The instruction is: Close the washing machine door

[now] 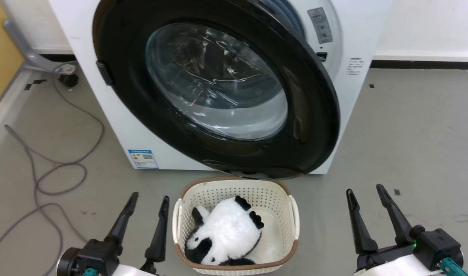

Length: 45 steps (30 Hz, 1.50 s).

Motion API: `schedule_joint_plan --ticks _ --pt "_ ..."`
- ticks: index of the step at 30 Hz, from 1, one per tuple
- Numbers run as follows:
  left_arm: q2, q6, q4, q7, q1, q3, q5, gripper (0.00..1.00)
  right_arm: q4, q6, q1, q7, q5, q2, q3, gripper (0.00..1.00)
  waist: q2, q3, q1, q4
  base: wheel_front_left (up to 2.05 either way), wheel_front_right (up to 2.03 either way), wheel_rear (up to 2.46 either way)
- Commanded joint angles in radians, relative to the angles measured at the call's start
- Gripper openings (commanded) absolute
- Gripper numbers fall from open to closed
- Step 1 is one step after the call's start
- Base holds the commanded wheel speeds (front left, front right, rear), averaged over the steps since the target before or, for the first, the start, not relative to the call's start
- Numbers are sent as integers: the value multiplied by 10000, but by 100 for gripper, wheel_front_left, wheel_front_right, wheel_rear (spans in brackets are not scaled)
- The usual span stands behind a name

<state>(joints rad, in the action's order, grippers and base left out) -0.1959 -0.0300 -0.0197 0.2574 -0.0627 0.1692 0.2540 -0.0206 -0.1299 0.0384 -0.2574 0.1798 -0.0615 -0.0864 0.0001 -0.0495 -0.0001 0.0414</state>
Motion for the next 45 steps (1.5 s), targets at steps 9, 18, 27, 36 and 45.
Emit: schedule_joint_plan --ticks 9,18,27,36,45 --pt "509 -493 -72 43 126 -396 -670 100 -141 -8 -436 -44 262 -918 -1156 0 -1 -405 1 614 0 0 0" --pt "862 -793 -146 43 646 -509 -979 100 -672 -8 -2446 -44 528 -2217 -2114 0 -1 -1503 1 1094 0 0 0" --pt "1136 -939 -155 43 1431 -378 -1067 100 -1646 -8 -4600 262 1105 -3161 -2032 0 -1 -2638 1 1620 0 0 0" --pt "1298 -986 -252 43 1913 -367 -1079 100 -2373 -8 -6330 821 1488 -3882 -1450 0 -1 -3482 1 1963 0 0 0" --pt "1398 -1001 -344 43 2305 -312 -1025 100 -2623 -8 -7991 1513 1598 -4483 -1128 0 -1 -4217 1 2153 0 0 0"
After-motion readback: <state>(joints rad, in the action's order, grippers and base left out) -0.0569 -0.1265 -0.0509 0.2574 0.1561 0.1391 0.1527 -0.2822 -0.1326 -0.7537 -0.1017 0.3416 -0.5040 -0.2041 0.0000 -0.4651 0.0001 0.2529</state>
